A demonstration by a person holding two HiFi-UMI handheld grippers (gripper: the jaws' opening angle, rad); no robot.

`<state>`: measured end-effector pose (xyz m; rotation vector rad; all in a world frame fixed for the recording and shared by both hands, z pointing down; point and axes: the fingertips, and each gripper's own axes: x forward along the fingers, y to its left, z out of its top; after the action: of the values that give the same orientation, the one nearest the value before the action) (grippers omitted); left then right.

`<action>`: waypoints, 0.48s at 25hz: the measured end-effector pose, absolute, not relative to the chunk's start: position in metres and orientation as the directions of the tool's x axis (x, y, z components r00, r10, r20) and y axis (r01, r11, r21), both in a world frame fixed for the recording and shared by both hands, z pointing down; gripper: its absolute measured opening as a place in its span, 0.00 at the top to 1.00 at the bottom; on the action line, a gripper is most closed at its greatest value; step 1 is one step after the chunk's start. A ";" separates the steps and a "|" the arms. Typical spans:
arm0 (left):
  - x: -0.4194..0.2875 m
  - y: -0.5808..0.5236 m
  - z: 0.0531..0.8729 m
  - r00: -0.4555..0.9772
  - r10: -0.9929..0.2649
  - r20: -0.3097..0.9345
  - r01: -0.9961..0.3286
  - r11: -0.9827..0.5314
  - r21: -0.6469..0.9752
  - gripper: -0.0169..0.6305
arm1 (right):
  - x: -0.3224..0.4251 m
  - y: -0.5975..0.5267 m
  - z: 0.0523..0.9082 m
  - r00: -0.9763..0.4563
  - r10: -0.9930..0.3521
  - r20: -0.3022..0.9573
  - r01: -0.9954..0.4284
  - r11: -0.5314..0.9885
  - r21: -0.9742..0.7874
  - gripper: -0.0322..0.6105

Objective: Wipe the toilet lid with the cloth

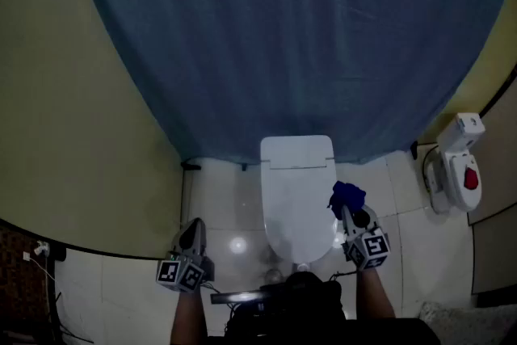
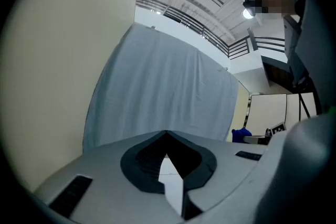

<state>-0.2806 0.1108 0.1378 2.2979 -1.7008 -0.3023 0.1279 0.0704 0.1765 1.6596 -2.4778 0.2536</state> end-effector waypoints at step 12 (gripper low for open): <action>-0.252 0.010 0.231 0.287 -0.954 0.091 -0.920 -0.248 0.305 0.99 | 0.020 -0.067 0.281 -0.559 -0.772 0.304 -0.821 0.566 -0.072 0.86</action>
<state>-0.2516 0.0096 0.2312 2.2621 -1.7066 -0.1616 0.0201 -0.0666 0.2806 1.3277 -2.5624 0.3020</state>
